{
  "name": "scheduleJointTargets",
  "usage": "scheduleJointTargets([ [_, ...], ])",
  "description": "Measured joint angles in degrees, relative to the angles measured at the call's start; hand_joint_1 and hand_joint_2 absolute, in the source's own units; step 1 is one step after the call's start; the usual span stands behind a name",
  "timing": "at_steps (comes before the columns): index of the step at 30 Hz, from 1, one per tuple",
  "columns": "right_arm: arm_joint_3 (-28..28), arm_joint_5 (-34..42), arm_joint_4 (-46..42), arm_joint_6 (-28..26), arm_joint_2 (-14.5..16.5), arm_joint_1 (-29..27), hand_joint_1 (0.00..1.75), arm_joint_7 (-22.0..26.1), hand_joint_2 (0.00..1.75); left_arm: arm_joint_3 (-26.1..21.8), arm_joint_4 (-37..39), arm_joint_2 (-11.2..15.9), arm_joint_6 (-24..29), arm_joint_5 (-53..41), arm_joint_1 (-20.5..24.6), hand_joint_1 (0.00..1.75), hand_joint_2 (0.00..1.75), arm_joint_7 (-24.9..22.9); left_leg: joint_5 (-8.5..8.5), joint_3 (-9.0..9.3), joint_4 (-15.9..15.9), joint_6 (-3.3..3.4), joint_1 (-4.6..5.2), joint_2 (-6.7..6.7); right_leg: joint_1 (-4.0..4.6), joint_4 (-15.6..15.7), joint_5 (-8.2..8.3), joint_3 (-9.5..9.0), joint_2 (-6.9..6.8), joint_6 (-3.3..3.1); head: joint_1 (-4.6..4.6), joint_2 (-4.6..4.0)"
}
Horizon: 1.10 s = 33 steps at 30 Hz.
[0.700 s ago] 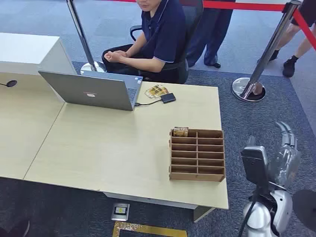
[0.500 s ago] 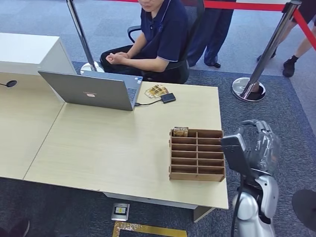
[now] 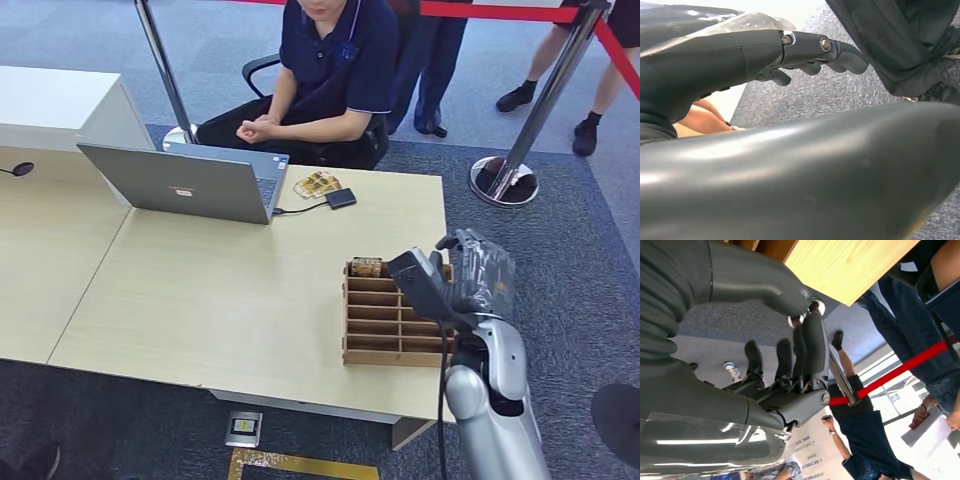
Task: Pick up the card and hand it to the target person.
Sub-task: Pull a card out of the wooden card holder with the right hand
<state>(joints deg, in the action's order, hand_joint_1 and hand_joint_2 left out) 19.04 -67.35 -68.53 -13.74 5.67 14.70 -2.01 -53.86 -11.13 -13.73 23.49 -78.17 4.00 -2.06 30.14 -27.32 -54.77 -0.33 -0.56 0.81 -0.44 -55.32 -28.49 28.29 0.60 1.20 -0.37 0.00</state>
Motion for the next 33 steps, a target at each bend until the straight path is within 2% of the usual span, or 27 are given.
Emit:
scheduleJointTargets([
  [2, 0.3, -0.1, 0.7, 0.0, -0.5, 0.3, 0.98, -0.2, 1.75, 0.0, 0.0, 0.0, 0.0, 0.0, 0.0, 0.00, 0.00, 0.0, 0.00, 0.00, 0.0, 0.00, 0.00, 0.00, 0.00, 0.0, 0.00, 0.00, 0.00, 0.00, 0.00, 0.00],
  [6, 1.0, -0.2, 2.1, 0.0, -1.4, 0.7, 0.65, -0.2, 1.75, 0.0, 0.0, 0.0, 0.0, -0.2, 0.0, 0.00, 0.00, -0.2, 0.00, 0.00, 0.0, 0.00, 0.00, 0.00, 0.00, 0.0, 0.00, 0.00, 0.00, 0.00, 0.00, 0.00],
  [7, 1.2, -0.2, 2.3, 0.1, -1.6, 0.8, 0.62, -0.2, 1.75, 0.0, 0.0, 0.0, 0.0, -0.2, 0.0, 0.00, 0.00, -0.3, 0.00, 0.00, 0.0, 0.00, 0.00, 0.00, 0.00, 0.0, 0.00, 0.00, 0.00, 0.00, 0.00, 0.00],
  [11, 2.1, -0.1, 3.8, 0.6, -2.2, 1.5, 0.71, 0.0, 1.75, 0.0, 0.0, 0.0, 0.0, -0.3, 0.0, 0.00, 0.00, -0.5, 0.00, 0.00, 0.0, 0.00, 0.00, 0.00, 0.00, 0.0, 0.00, 0.00, 0.00, 0.00, 0.00, 0.00],
  [16, 3.8, 0.2, 6.1, 0.9, -2.3, 2.7, 0.71, 0.2, 1.75, 0.0, 0.0, 0.0, 0.0, -0.4, 0.0, 0.00, 0.00, -0.5, 0.00, -0.01, 0.0, 0.00, 0.00, 0.00, 0.00, 0.0, 0.00, 0.00, 0.00, 0.00, 0.00, 0.00],
  [19, 4.9, 0.0, 7.7, 0.9, -2.1, 4.0, 0.77, -0.2, 1.75, 0.0, 0.0, 0.0, 0.0, -0.5, 0.0, 0.00, 0.00, -0.5, 0.00, -0.01, 0.0, 0.00, 0.00, 0.00, 0.00, 0.0, 0.00, 0.00, 0.00, 0.00, 0.00, 0.00],
  [23, 6.2, -0.4, 9.8, 1.4, -1.2, 5.8, 0.89, -0.9, 1.75, 0.0, 0.0, 0.0, 0.0, -0.6, 0.0, 0.00, 0.00, -0.6, 0.00, -0.01, 0.0, 0.00, 0.00, -0.01, 0.00, 0.0, 0.01, 0.00, 0.00, 0.00, 0.00, 0.00],
  [27, 7.5, -0.7, 12.6, 1.8, 0.1, 7.9, 0.85, -1.2, 1.75, 0.0, 0.0, 0.0, 0.1, -0.4, 0.1, 0.00, 0.00, -0.9, 0.00, -0.01, 0.0, 0.00, -0.01, -0.01, 0.00, 0.0, 0.01, 0.01, 0.00, 0.00, 0.00, 0.00],
  [33, 9.1, -0.7, 16.3, 2.4, 2.0, 10.7, 0.91, -1.1, 1.75, 0.0, 0.0, 0.0, 0.3, -0.2, 0.1, 0.00, 0.00, -1.3, -0.01, -0.02, 0.0, 0.00, -0.01, -0.01, 0.01, 0.0, 0.01, 0.01, 0.00, 0.00, 0.00, 0.00],
])
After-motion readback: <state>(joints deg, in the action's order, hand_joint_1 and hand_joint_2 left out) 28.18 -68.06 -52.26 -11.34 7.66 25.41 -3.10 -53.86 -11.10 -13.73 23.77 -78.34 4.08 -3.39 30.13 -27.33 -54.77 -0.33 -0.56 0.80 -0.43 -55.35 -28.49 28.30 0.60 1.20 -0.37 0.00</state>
